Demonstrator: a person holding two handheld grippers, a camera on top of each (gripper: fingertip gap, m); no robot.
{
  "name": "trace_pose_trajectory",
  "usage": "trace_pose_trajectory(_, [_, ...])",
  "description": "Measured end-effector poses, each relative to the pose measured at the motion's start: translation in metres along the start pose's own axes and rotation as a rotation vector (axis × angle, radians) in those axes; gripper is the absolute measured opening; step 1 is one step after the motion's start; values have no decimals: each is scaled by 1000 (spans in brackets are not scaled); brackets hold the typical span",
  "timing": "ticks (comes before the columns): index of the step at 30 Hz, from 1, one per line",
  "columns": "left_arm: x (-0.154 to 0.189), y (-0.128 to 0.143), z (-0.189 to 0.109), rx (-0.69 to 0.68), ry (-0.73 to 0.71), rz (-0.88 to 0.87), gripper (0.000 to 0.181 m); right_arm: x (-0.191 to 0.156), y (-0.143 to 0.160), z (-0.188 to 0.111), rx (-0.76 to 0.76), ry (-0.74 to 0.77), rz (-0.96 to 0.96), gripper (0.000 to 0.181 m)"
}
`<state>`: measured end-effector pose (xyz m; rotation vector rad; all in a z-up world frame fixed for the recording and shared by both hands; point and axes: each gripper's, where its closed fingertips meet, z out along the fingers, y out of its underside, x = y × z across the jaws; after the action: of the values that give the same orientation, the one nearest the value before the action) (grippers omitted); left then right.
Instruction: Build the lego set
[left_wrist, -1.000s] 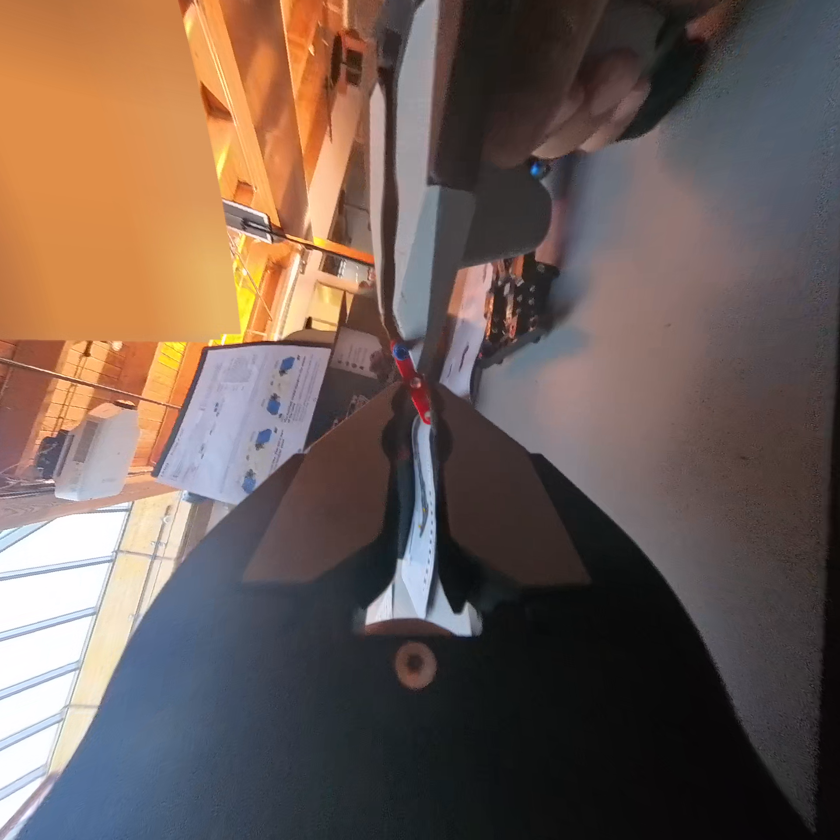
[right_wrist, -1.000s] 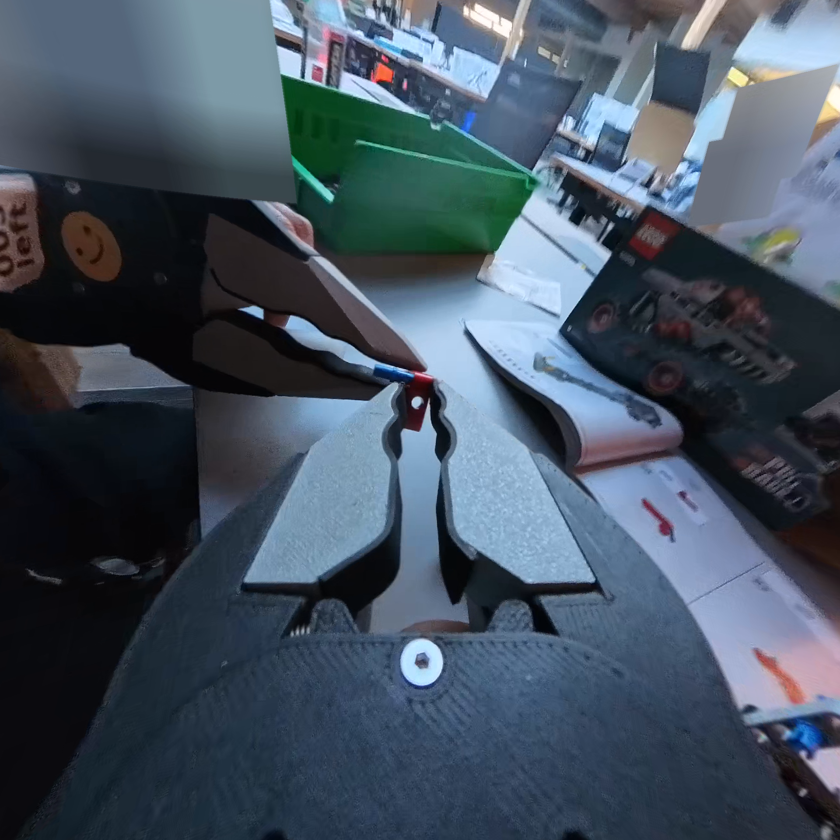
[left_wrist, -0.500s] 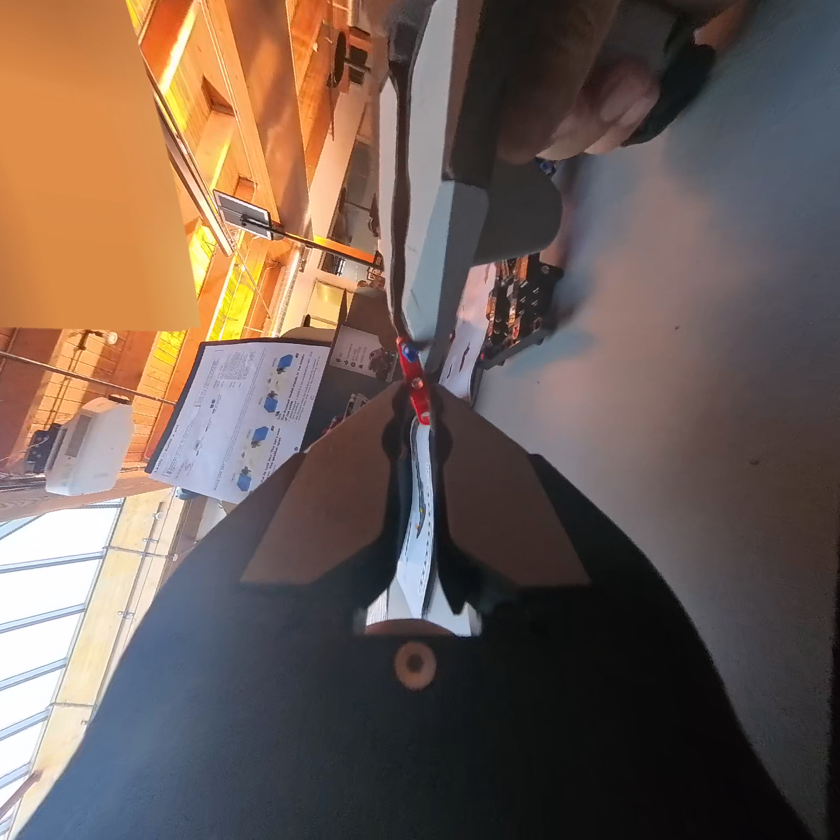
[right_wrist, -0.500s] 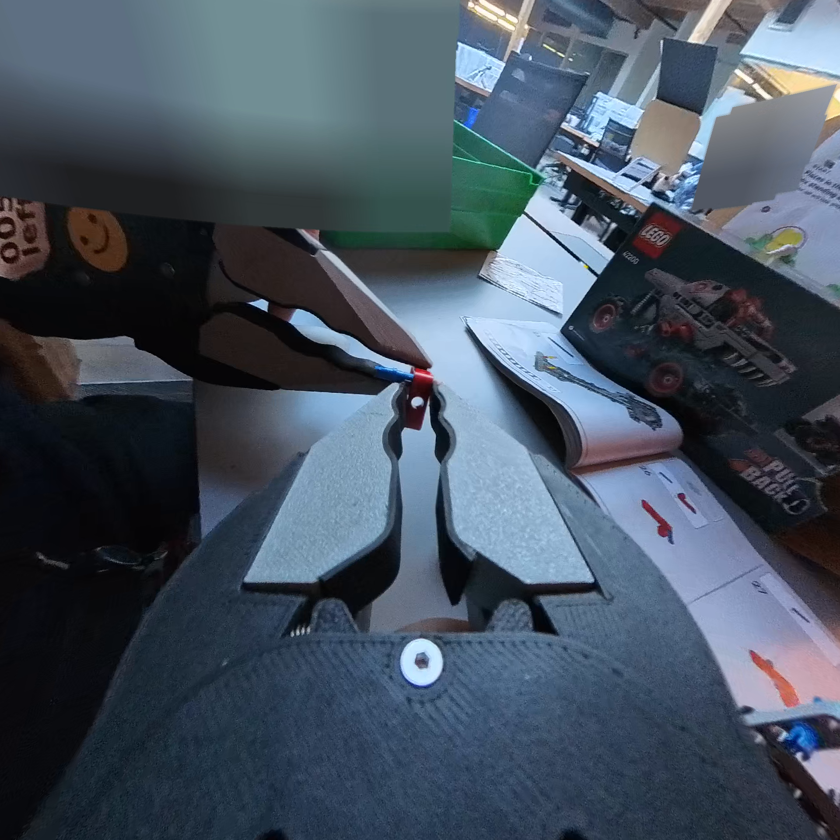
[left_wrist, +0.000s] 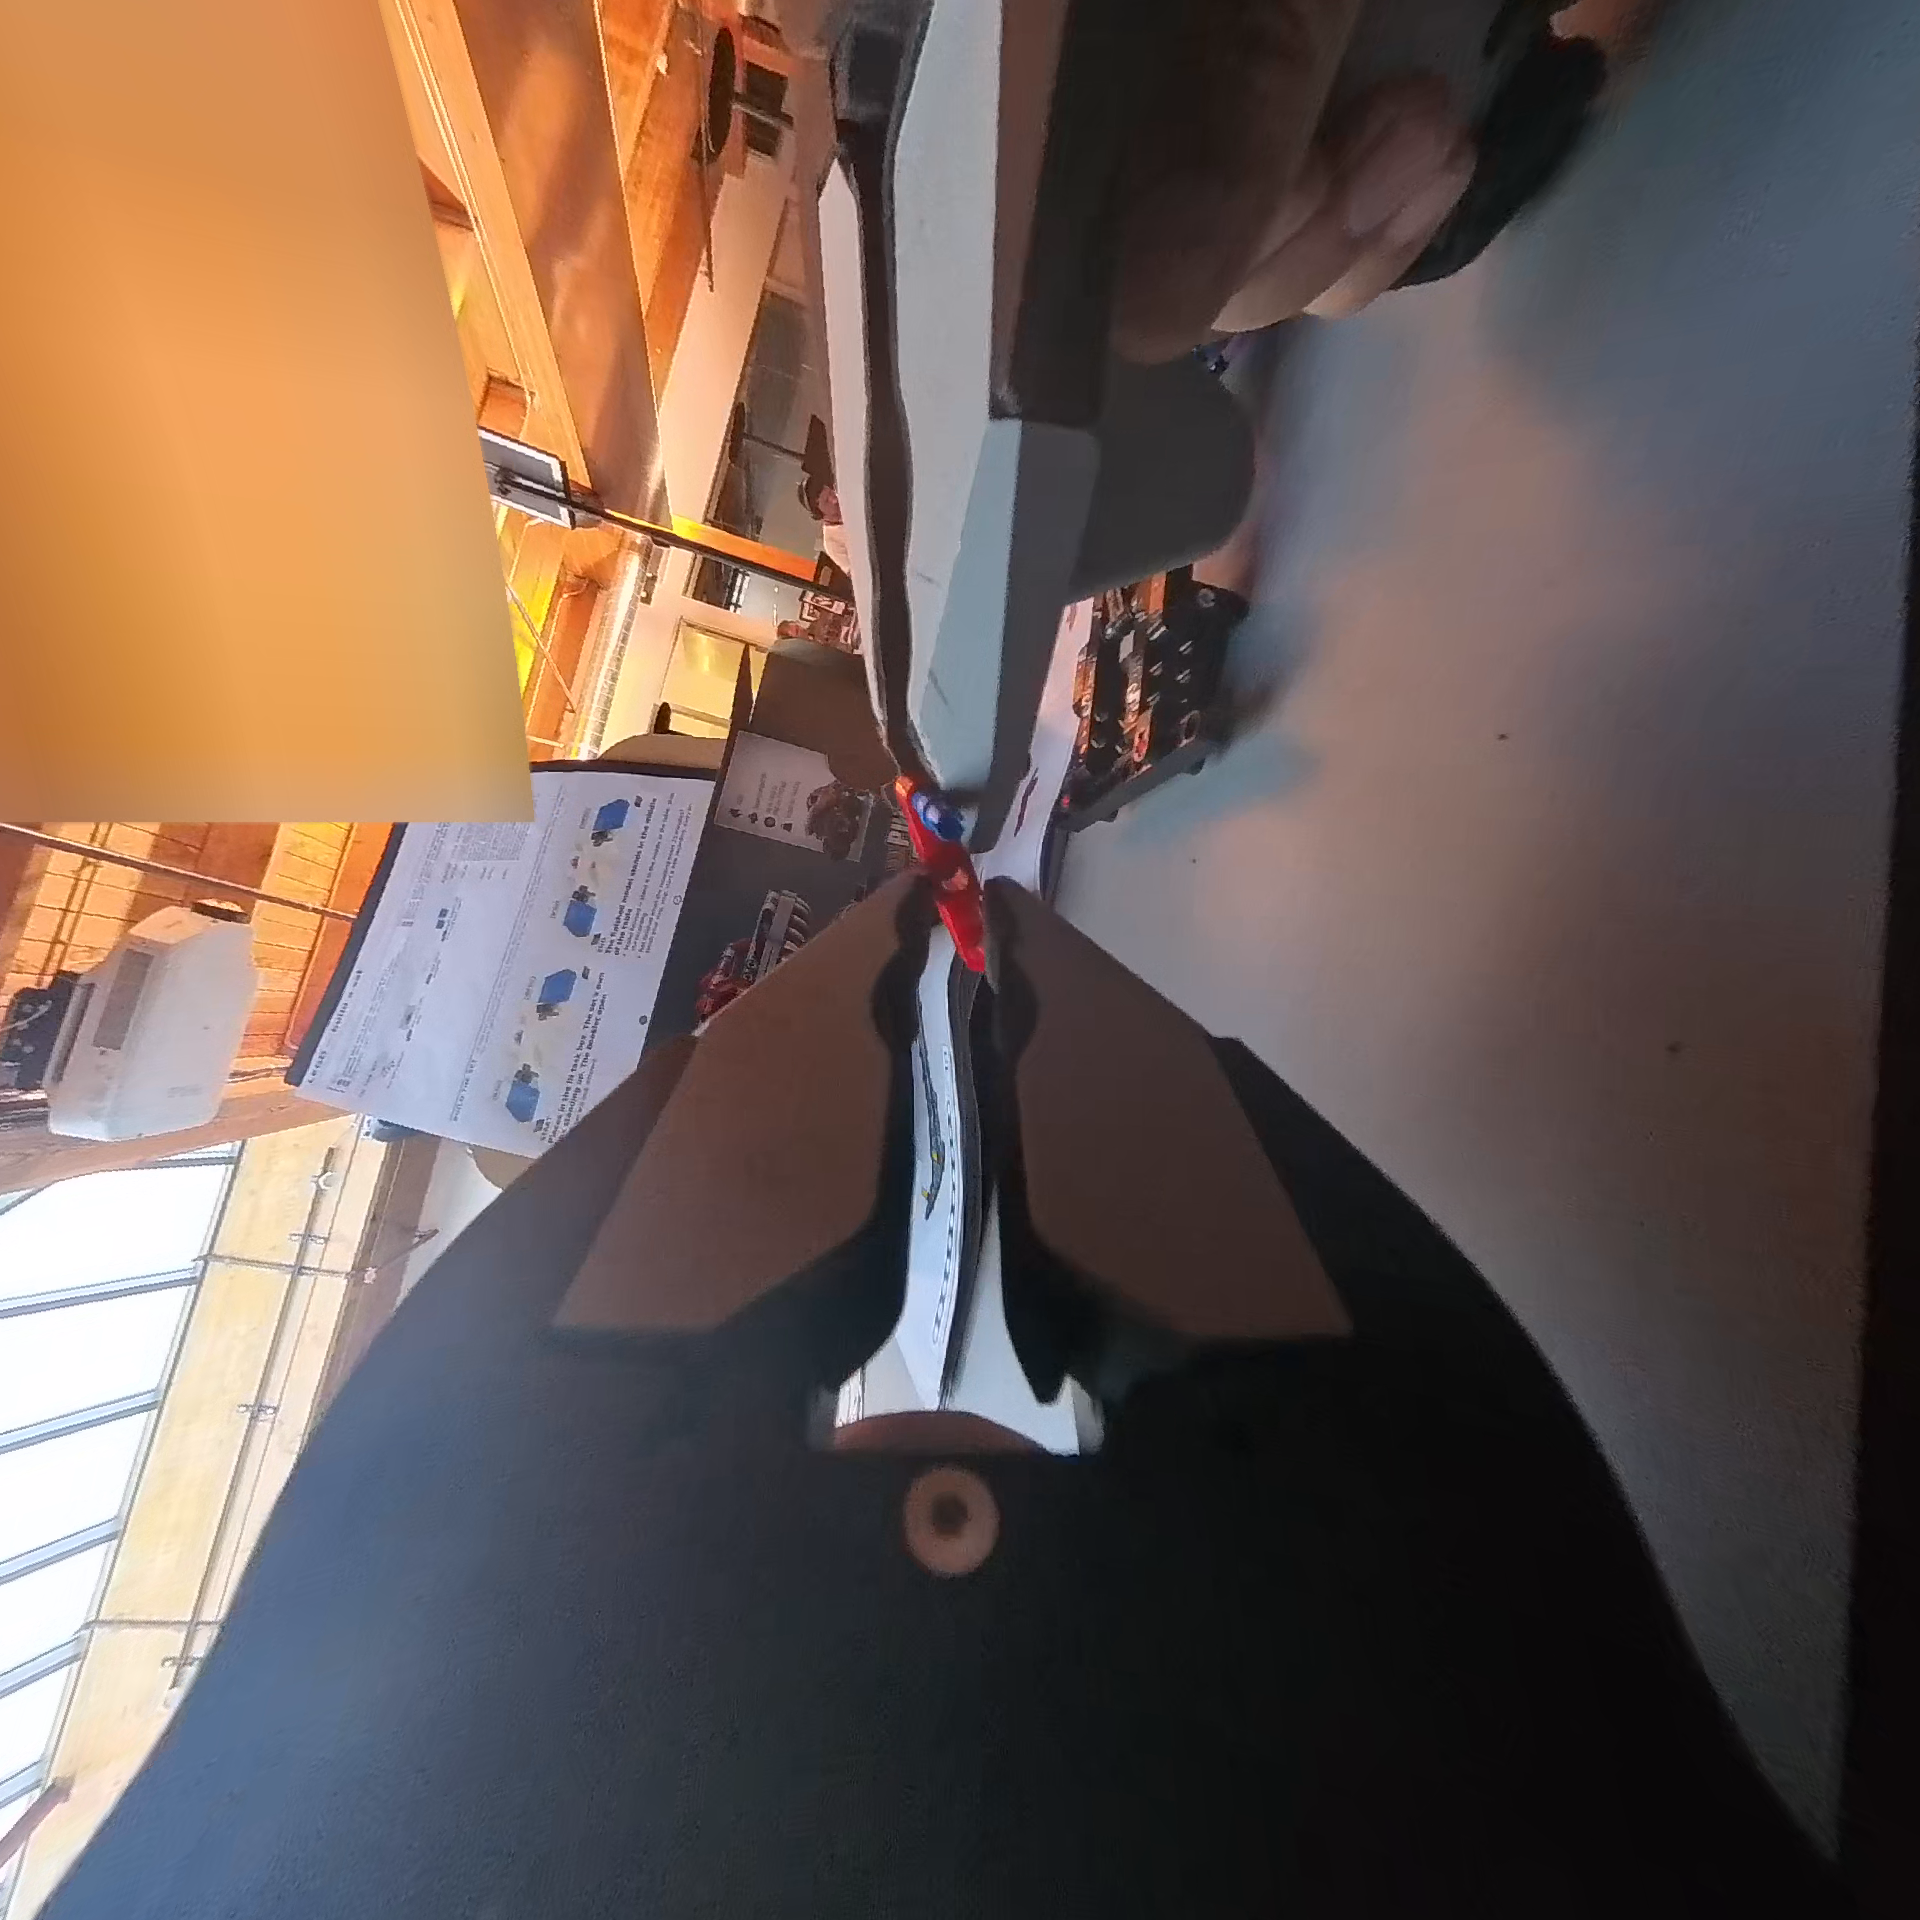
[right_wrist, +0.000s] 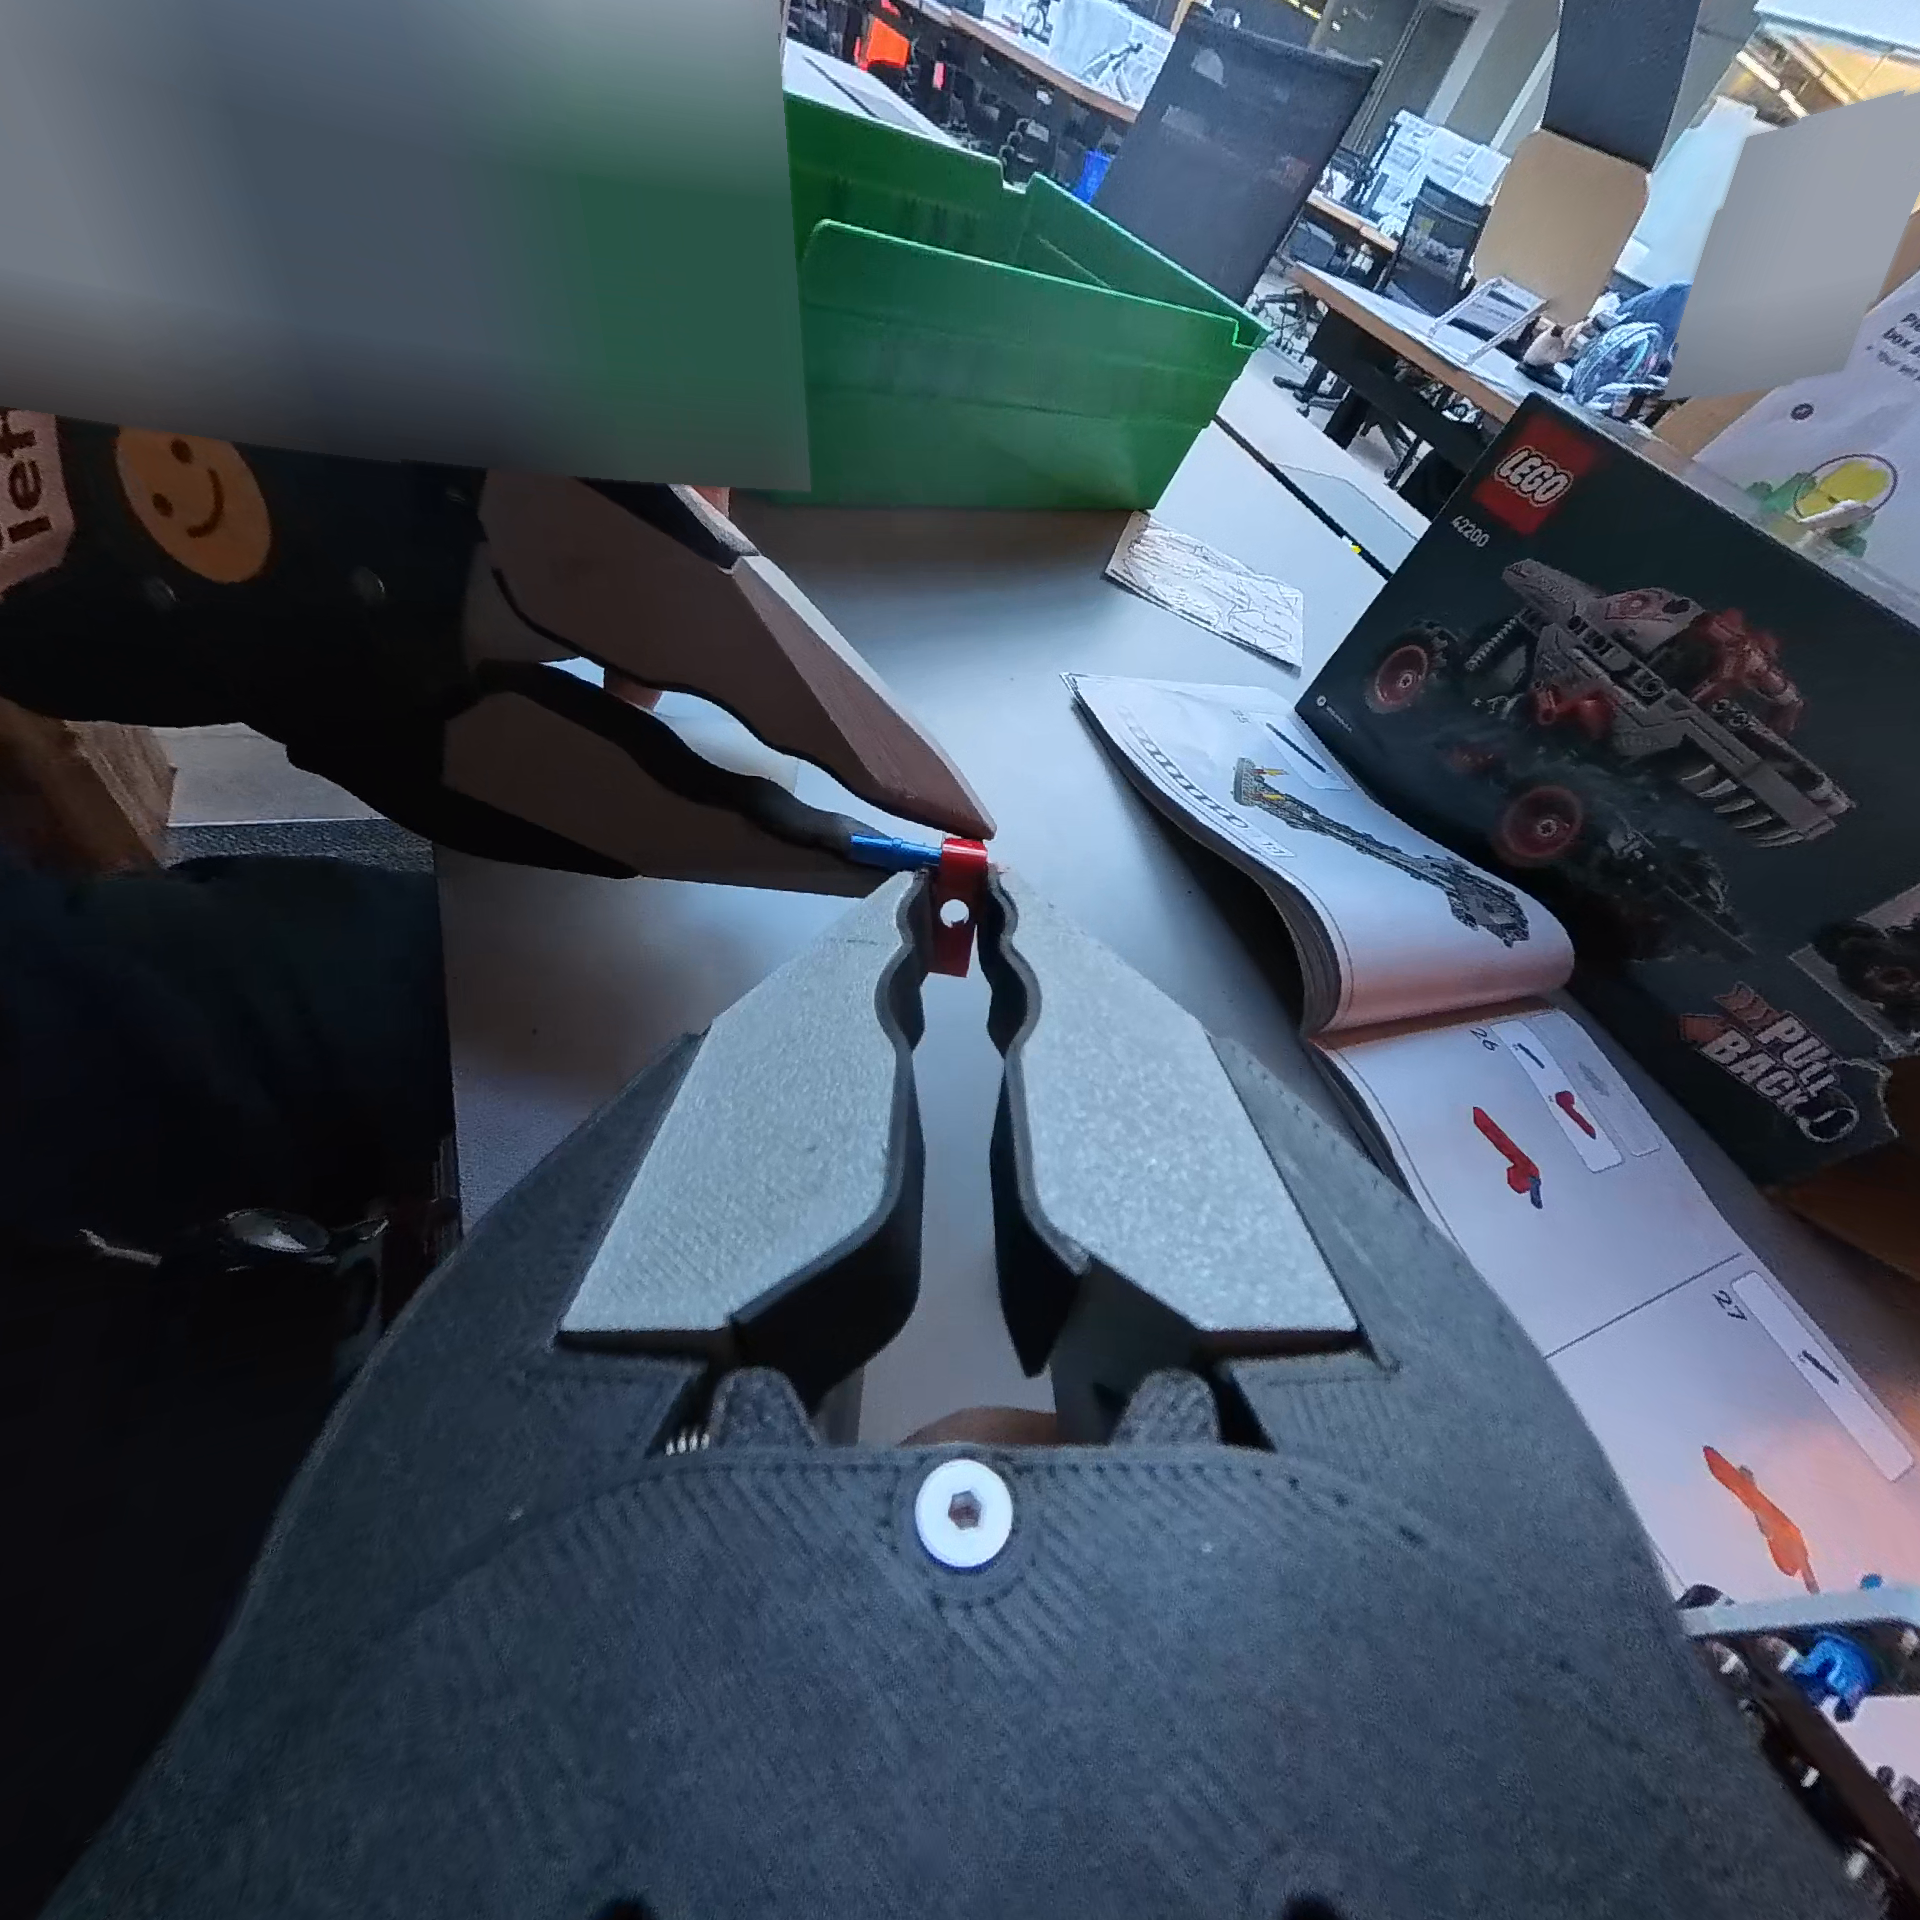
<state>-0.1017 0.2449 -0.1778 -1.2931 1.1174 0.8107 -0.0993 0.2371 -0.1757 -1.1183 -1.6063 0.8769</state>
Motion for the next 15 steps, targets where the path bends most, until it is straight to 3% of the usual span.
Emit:
trace_pose_trajectory(8, [0, 4, 3, -19, 6, -23, 5, 4, 1, 4, 7, -64, 119, 6])
trace_pose_trajectory(15, [0, 5, 2, -22, 9, -29, 5, 4, 2, 5, -9, -8, 45, 7])
